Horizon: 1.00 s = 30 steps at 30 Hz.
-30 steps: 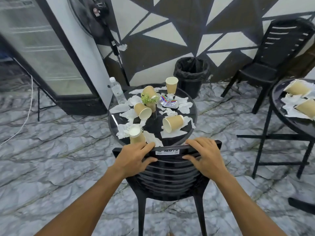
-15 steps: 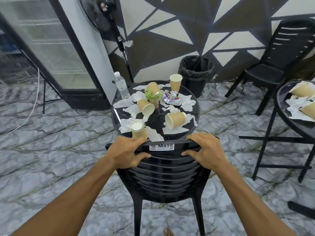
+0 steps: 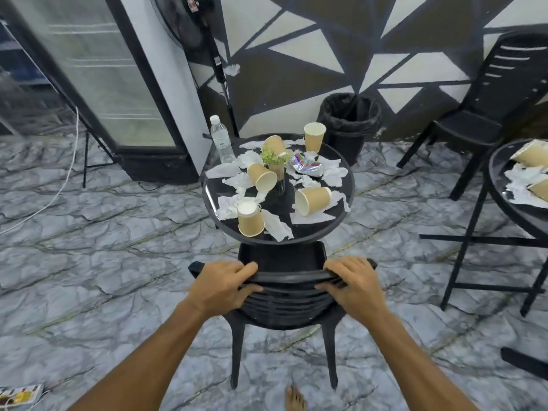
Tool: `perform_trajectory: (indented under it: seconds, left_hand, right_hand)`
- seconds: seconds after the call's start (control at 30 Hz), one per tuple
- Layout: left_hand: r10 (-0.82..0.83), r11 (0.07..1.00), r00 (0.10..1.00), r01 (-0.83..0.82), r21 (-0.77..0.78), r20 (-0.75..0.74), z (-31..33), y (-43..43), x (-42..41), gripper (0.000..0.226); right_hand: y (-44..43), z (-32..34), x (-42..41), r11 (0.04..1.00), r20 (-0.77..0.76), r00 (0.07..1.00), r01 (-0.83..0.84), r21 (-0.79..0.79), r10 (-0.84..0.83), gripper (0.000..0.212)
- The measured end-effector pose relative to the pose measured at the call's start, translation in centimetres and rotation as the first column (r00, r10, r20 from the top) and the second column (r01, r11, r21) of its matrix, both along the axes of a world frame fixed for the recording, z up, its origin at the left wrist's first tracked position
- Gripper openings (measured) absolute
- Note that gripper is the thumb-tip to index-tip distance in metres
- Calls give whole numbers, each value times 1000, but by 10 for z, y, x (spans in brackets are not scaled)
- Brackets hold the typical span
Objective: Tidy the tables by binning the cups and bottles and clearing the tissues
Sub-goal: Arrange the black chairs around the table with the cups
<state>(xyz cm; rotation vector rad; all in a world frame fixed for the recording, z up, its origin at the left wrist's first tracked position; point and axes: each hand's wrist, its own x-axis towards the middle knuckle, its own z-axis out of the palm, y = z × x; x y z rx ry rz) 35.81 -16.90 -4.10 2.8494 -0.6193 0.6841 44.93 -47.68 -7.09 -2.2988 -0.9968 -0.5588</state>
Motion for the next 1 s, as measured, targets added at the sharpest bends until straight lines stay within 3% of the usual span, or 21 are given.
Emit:
perform_trajectory:
  seconds: [0.17, 0.4, 0.57, 0.73, 0.83, 1.0]
  left_hand:
    - [42, 997, 995, -35, 70, -88, -27, 4, -51, 33]
    - [95, 993, 978, -81, 85, -183, -39, -20, -108, 32]
    - [139, 990, 949, -137, 27, -282, -52, -34, -153, 48]
    - [145, 966, 902, -218, -140, -408, -44, -43, -170, 56]
    - [162, 944, 885, -267, -191, -436, -37, -45, -168, 57]
    - [329, 900, 800, -426, -88, -502, -41, -47, -171, 67]
  right_hand:
    - [-1, -26, -53, 991, -21, 999, 29, -133, -32, 37]
    - [-14, -45, -108, 979, -90, 992, 72, -191, -90, 35]
    - [-23, -41, -160, 975, -304, 942, 81, -205, -142, 54]
    - [-24, -32, -182, 989, -435, 892, 74, -127, -123, 52]
    - [-21, -32, -180, 989, -427, 894, 96, -113, -136, 50]
    - [-21, -33, -180, 992, -439, 890, 116, -51, -127, 55]
